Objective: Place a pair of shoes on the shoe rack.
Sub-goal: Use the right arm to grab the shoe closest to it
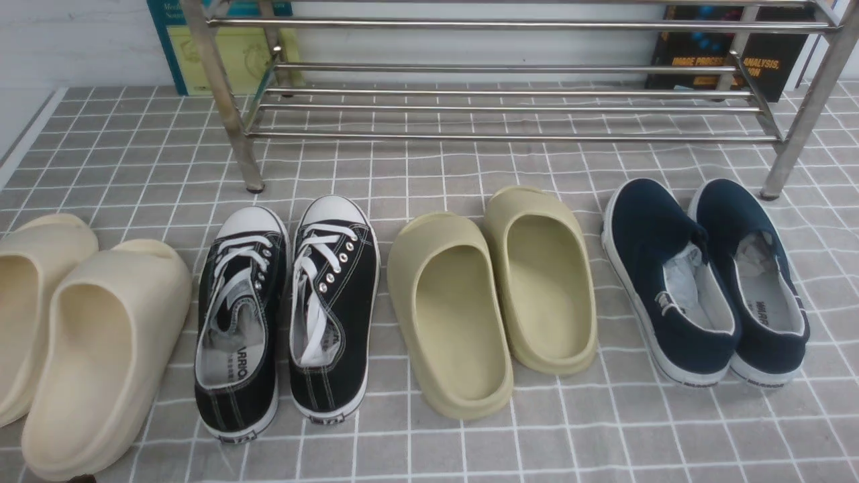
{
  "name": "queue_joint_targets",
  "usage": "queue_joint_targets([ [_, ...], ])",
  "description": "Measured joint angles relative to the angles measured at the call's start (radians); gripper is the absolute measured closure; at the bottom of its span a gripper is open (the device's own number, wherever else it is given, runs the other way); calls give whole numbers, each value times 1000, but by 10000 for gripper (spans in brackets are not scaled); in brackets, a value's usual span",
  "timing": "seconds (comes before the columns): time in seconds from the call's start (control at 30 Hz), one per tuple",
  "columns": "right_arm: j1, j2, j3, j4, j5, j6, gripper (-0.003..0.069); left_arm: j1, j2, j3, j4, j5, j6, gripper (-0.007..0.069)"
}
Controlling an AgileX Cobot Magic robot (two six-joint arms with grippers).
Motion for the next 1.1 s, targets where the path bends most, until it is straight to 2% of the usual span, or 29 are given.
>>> queue_joint_targets([
  [1.1, 0, 0, 0, 14, 0, 16, 472, 0, 0, 0, 0, 0, 0, 579],
])
